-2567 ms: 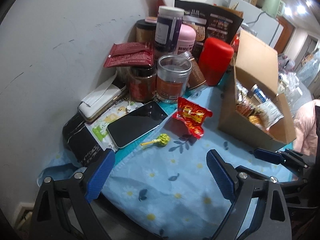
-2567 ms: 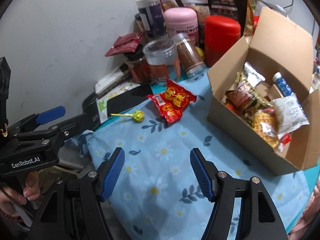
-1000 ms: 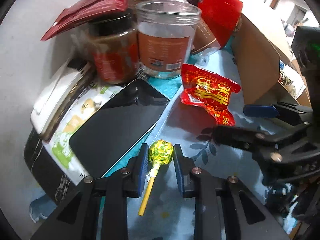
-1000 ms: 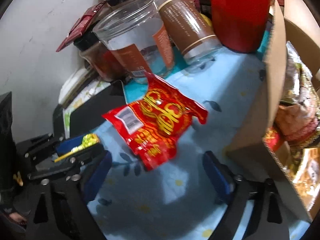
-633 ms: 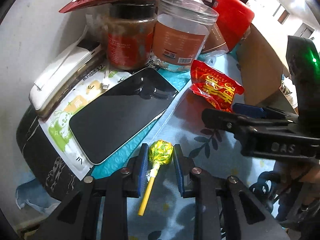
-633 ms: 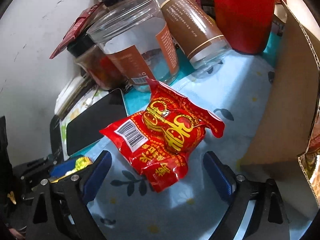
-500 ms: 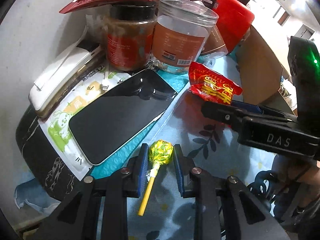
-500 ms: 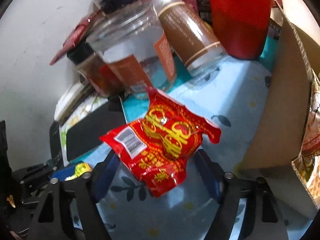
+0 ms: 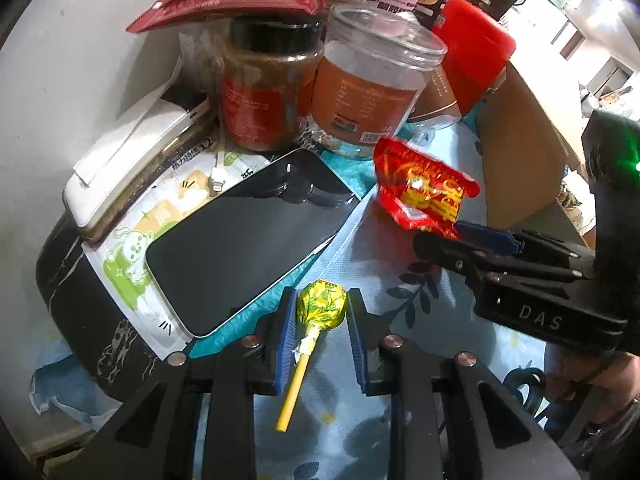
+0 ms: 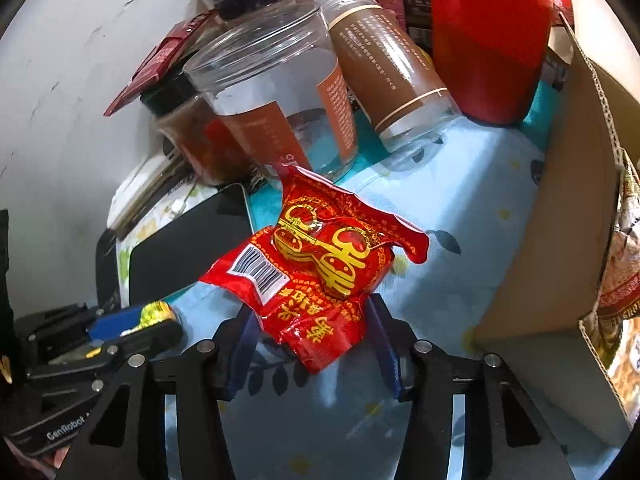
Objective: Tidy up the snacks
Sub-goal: 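Lift the yellow lollipop with the left gripper while the right carries the red packet toward the box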
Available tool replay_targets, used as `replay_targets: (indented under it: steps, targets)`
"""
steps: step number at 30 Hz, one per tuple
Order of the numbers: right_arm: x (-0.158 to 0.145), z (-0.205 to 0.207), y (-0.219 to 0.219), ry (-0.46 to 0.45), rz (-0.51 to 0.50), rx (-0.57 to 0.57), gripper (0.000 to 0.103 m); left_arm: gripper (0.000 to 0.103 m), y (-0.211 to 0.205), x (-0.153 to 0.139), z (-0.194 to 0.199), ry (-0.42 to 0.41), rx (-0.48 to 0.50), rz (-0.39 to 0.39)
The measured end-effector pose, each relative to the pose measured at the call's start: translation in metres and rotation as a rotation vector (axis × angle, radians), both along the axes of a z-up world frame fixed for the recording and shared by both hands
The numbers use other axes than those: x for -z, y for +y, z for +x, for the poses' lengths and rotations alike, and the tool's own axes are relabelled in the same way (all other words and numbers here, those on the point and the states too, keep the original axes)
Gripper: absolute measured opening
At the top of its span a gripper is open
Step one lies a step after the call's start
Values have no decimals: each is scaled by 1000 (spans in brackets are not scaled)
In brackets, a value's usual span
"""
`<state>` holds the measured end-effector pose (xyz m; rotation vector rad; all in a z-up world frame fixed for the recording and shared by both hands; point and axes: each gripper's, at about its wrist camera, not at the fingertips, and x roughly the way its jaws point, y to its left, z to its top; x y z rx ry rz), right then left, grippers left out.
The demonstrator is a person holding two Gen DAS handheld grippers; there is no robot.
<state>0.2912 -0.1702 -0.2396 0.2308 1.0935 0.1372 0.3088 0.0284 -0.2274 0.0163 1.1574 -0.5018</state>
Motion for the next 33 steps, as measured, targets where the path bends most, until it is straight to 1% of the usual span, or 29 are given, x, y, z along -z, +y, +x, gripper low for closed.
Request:
replay_targets:
  steps: [3, 7, 13, 17, 21, 24, 25, 26, 27, 28, 29, 31, 33]
  targets:
    - [-4, -13, -3, 3, 13, -6, 52, 25, -1, -7, -4, -6, 5, 6]
    - [-3, -40, -4, 27, 23, -17, 52, 25, -6, -14, -13, -5, 19, 17]
    - [-2, -88, -7, 75, 35, -16, 52, 25, -17, -23, -40, 15, 57, 15]
    - [0, -122, -15, 118, 40, 13, 52, 25, -27, -27, -60, 23, 84, 13]
    - [0, -142, -26, 160, 48, 58, 55, 25, -40, -30, -77, 23, 112, 26]
    - [-1, -140, -26, 180, 40, 70, 57, 25, -43, -29, -83, 32, 100, 28]
    - [-2, -140, -27, 188, 36, 74, 61, 25, -44, -30, -83, 35, 93, 29]
    - [-4, -140, -29, 192, 36, 83, 71, 25, -45, -30, -83, 34, 84, 29]
    - [-6, -138, -29, 189, 39, 91, 76, 25, -43, -32, -85, 30, 79, 29]
    - [-9, -136, -30, 176, 44, 95, 83, 25, -43, -31, -85, 26, 71, 39]
    - [-10, -134, -30, 164, 43, 97, 87, 25, -42, -30, -85, 25, 68, 47]
    - [-11, -128, -31, 162, 39, 103, 87, 25, -38, -28, -83, 29, 55, 59]
    - [-7, -122, -34, 181, 63, 129, 87, 25, -36, -25, -82, 32, 40, 64]
